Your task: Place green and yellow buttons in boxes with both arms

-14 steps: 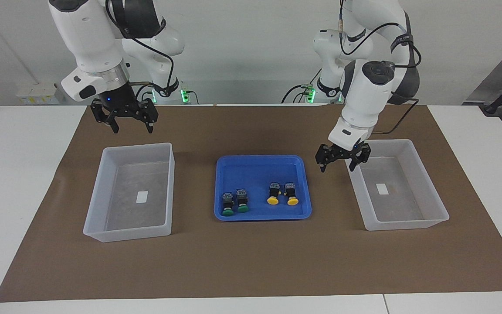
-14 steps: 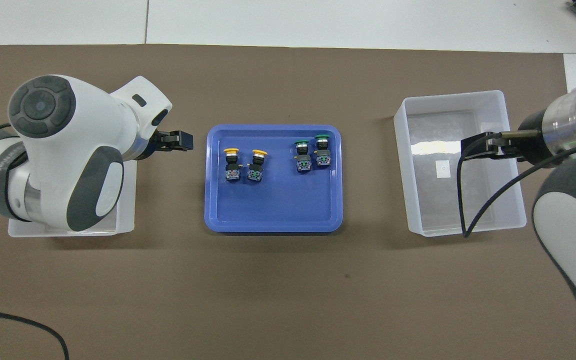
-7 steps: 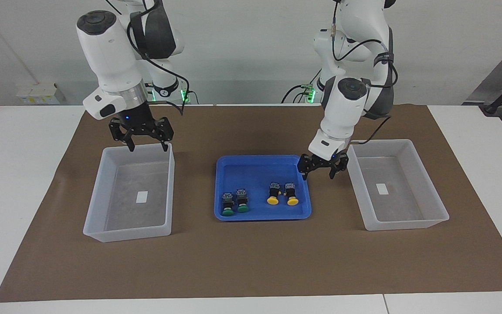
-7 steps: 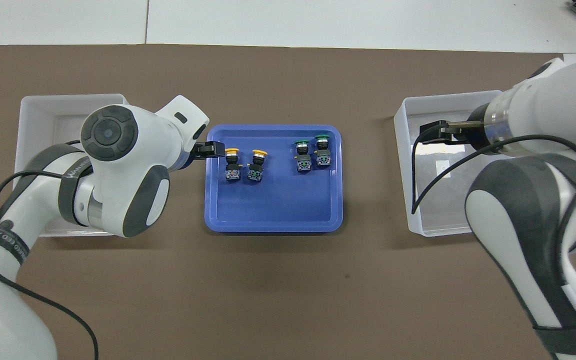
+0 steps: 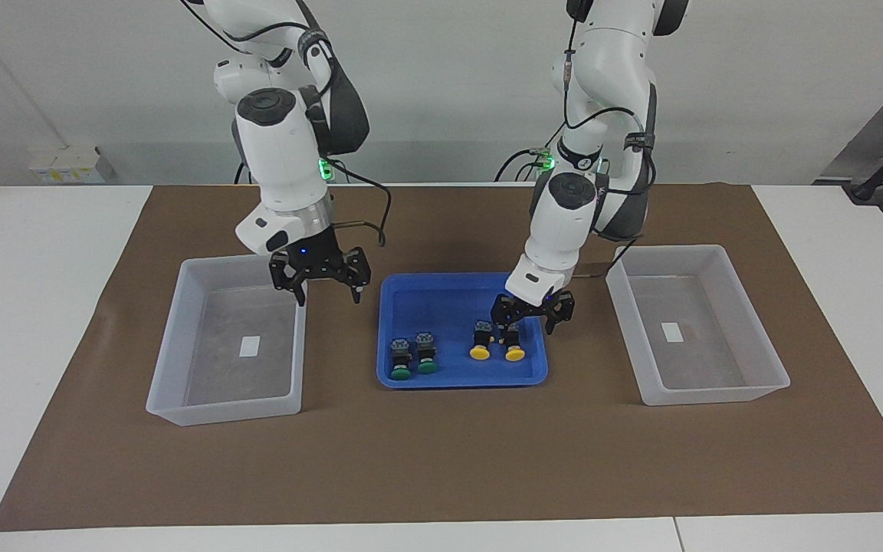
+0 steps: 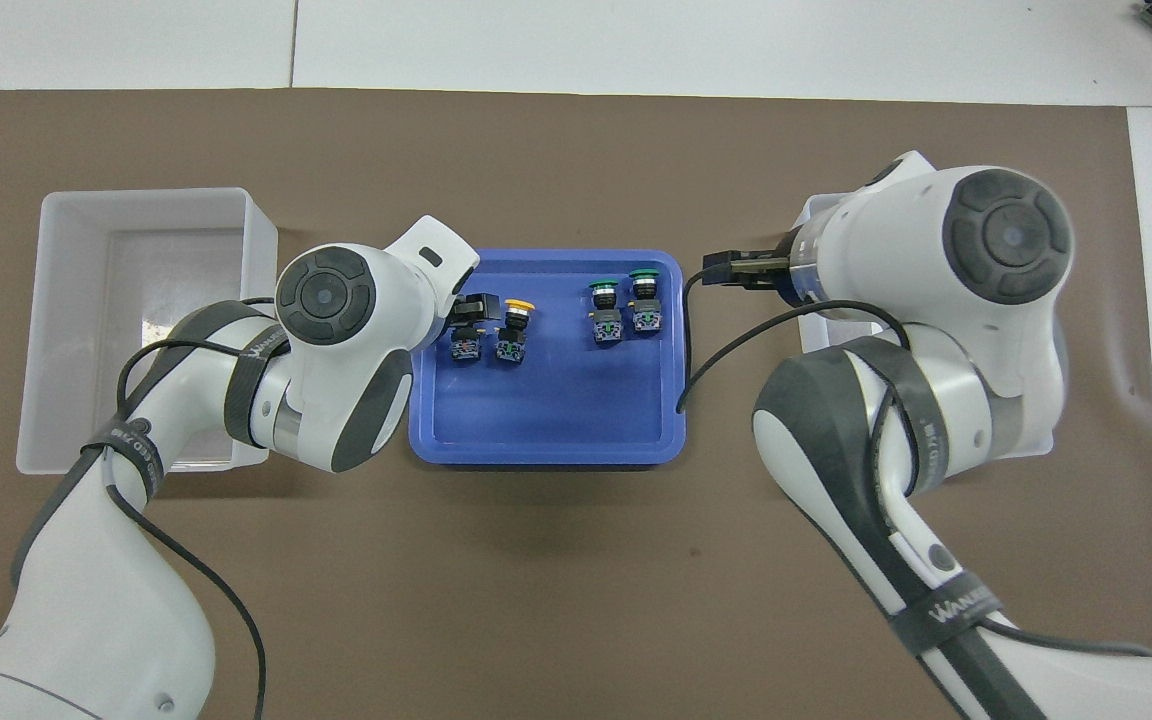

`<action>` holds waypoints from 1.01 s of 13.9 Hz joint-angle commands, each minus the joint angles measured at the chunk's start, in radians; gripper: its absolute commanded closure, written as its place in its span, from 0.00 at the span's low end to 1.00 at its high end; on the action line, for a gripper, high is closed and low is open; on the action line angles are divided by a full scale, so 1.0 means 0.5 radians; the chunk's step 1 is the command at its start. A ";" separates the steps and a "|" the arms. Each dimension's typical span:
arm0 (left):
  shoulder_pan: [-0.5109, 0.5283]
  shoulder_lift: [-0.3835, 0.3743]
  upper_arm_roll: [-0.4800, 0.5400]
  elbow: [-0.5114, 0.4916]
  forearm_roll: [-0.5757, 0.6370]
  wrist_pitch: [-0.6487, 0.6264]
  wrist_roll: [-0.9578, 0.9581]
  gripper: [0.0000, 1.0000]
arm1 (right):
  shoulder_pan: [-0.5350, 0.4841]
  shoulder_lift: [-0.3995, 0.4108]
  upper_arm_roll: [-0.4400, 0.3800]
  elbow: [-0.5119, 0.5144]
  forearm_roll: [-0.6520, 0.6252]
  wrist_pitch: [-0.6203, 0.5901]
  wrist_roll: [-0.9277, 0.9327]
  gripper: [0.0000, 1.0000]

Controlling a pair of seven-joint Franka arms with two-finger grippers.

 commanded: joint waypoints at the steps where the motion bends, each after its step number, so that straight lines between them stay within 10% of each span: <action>1: -0.036 0.039 0.030 -0.009 -0.028 0.093 -0.035 0.06 | 0.015 0.106 0.005 0.020 -0.015 0.197 0.075 0.00; 8: -0.067 0.113 0.030 -0.003 -0.037 0.219 -0.167 0.20 | 0.159 0.394 0.002 0.047 0.000 0.495 0.109 0.00; 14: -0.061 0.162 0.030 -0.003 -0.037 0.314 -0.170 0.32 | 0.279 0.533 -0.007 0.044 -0.085 0.547 0.204 0.19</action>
